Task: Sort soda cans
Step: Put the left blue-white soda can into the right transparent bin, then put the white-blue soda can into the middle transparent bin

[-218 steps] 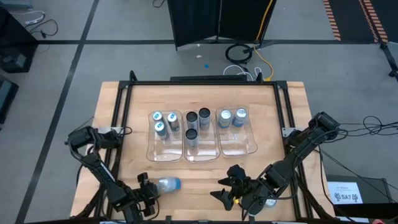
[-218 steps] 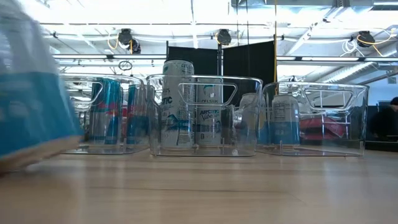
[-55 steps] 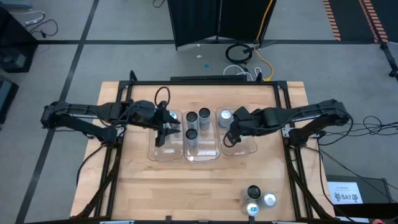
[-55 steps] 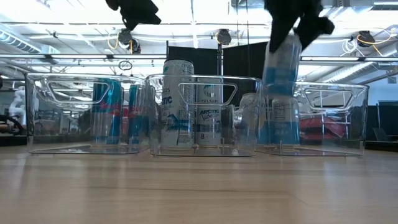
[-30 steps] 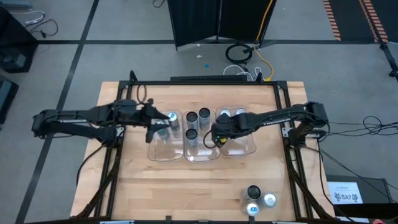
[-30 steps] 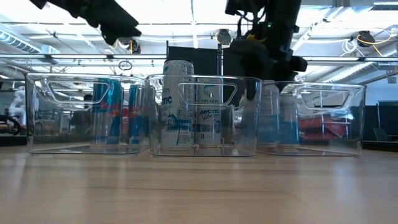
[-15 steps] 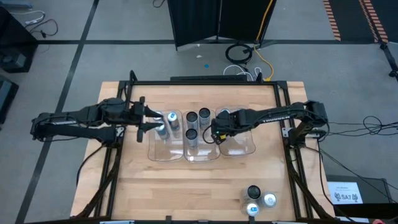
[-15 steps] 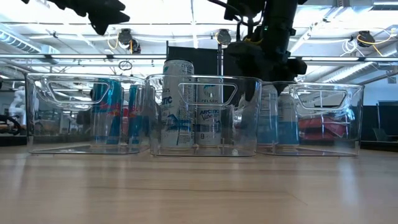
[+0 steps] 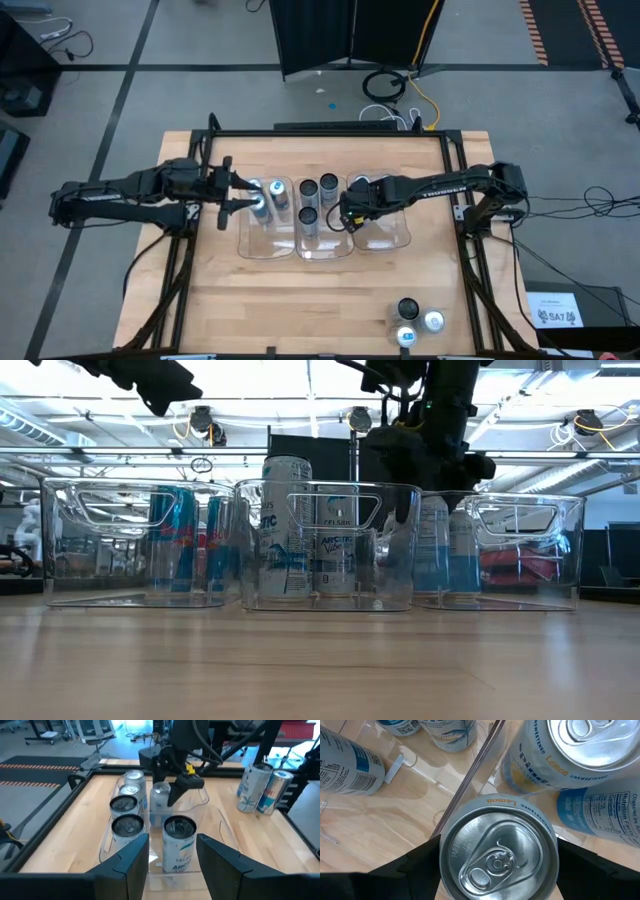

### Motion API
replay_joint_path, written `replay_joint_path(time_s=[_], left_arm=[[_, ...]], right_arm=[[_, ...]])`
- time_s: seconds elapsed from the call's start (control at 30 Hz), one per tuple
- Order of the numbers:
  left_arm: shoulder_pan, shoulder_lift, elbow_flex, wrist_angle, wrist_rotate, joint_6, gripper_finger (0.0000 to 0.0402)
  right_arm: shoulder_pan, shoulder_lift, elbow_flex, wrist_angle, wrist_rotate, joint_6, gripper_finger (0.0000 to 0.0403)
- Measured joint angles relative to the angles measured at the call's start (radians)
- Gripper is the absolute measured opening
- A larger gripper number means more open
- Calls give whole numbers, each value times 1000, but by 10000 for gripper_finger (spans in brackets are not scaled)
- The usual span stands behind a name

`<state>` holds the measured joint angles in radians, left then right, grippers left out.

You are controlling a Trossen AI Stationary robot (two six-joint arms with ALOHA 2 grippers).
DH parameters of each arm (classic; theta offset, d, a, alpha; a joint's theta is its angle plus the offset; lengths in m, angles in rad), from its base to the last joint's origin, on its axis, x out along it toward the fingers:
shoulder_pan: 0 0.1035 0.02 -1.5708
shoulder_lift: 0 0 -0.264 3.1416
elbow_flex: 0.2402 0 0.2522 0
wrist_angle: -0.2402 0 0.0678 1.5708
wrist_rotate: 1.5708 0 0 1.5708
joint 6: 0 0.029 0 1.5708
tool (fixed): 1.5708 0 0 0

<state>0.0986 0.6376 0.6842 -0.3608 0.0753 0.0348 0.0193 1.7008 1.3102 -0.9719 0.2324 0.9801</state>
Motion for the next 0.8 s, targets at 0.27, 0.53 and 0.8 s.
replay_joint_path(time_s=[0.27, 0.53, 0.8], left_arm=[[-1, 0, 0, 39, 0, -101, 173], [-4, -9, 0, 42, -51, -102, 173], [-46, -83, 0, -40, -195, -78, 173]], right_arm=[[2, 0, 0, 2, -4, 3, 307], [2, -2, 2, 1, 0, 29, 351], [0, -21, 2, -7, -85, 6, 377]])
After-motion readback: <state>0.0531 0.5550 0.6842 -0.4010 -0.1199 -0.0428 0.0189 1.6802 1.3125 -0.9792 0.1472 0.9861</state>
